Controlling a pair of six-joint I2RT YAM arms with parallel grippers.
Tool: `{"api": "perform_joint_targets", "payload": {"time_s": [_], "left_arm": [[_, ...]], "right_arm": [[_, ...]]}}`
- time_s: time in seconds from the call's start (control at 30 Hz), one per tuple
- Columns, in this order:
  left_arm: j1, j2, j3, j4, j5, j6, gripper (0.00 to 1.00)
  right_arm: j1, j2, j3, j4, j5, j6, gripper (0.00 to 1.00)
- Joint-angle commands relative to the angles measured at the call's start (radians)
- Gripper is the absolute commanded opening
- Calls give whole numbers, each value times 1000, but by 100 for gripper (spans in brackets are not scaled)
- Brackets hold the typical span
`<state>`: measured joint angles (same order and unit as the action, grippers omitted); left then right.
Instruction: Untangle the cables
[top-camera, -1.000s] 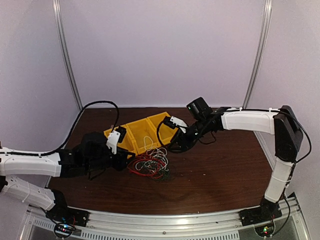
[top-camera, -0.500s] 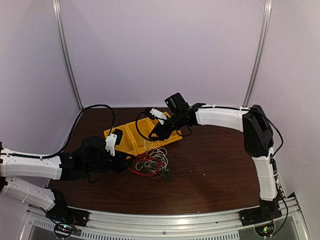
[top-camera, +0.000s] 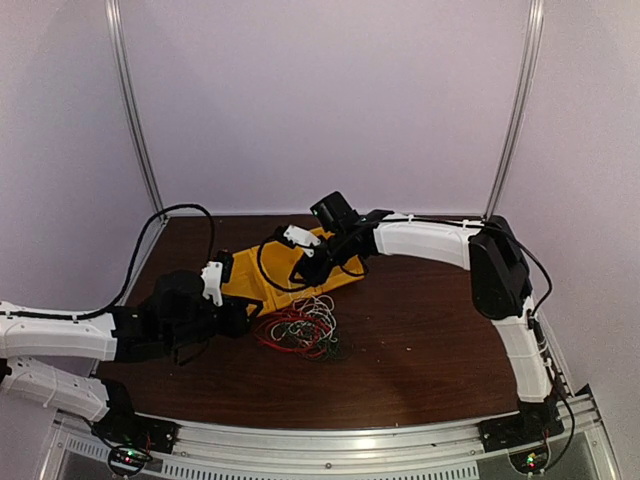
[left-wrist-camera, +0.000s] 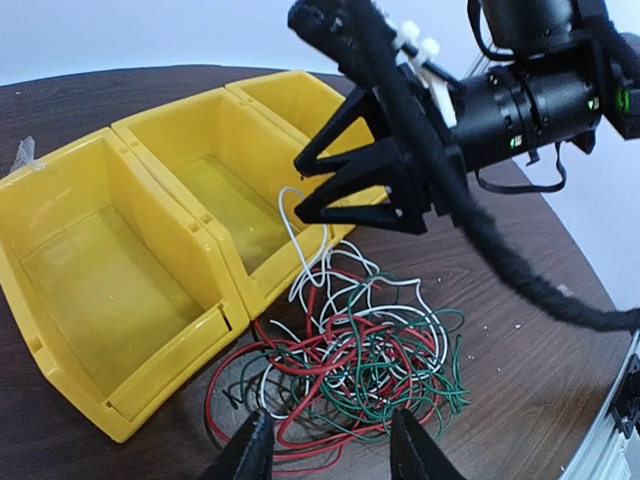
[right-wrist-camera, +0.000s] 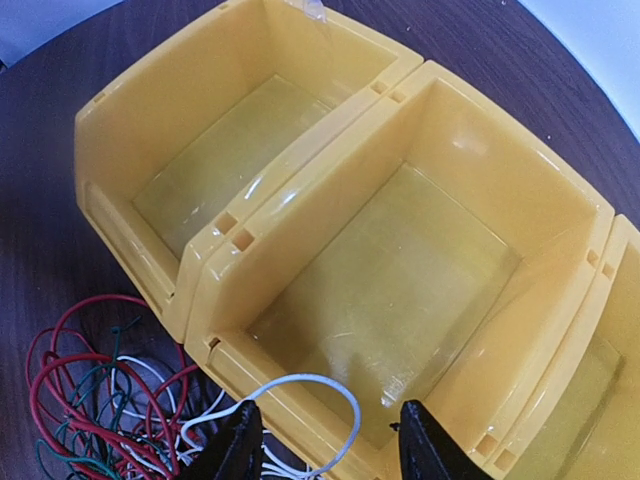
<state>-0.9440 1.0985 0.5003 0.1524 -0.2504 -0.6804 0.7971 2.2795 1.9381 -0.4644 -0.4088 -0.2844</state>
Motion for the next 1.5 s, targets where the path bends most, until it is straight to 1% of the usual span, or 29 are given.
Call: {"api": "perform_joint_targets", "payload": {"time_s": [0.0, 0.2, 0.27, 0.37, 0.5, 0.53, 0.67, 0.8, 0.87, 0.97, 1.1, 1.27, 1.37, 1.47], "left_arm": [[-4, -59, -28, 14, -60, -37, 41], [-4, -94, -49, -4, -66, -58, 42], [-4, -97, -54, -2, -64, -60, 42], [-4, -92, -62, 4, -66, -64, 42], [-4, -68, -70, 41, -47, -51, 44], [-4, -56, -74, 62, -30, -31, 45], [-3, 10, -82, 223, 136, 115, 49], [-3, 107, -54, 319, 176, 181, 49], [-4, 150, -31, 381, 198, 203, 50], [-4, 223, 25, 421, 201, 225, 51], [-4, 303, 77, 542, 212, 244, 51], [-12, 443, 164, 744, 390, 296, 51], [-26, 543, 253, 759, 425, 330, 51], [-31, 638, 333, 740, 395, 337, 50]], "right_arm": [[18, 38, 34, -33, 73, -27, 48], [27, 85, 88, -39, 113, -28, 45], [30, 96, 98, -32, 113, -26, 40], [39, 104, 117, -26, 123, -8, 19], [40, 55, 136, -51, 122, 20, 0], [40, 30, 136, -61, 118, 25, 0], [40, -108, 116, -104, 73, 43, 0], [40, -271, 66, -116, 47, 52, 0], [40, -330, 36, -126, 36, 59, 0], [40, -404, -17, -127, -7, 73, 0], [40, -463, -67, -140, -25, 75, 0], [37, -495, -62, -171, -28, 75, 0], [34, -511, -39, -177, -31, 84, 0], [27, -532, 12, -189, -44, 99, 0]]}}
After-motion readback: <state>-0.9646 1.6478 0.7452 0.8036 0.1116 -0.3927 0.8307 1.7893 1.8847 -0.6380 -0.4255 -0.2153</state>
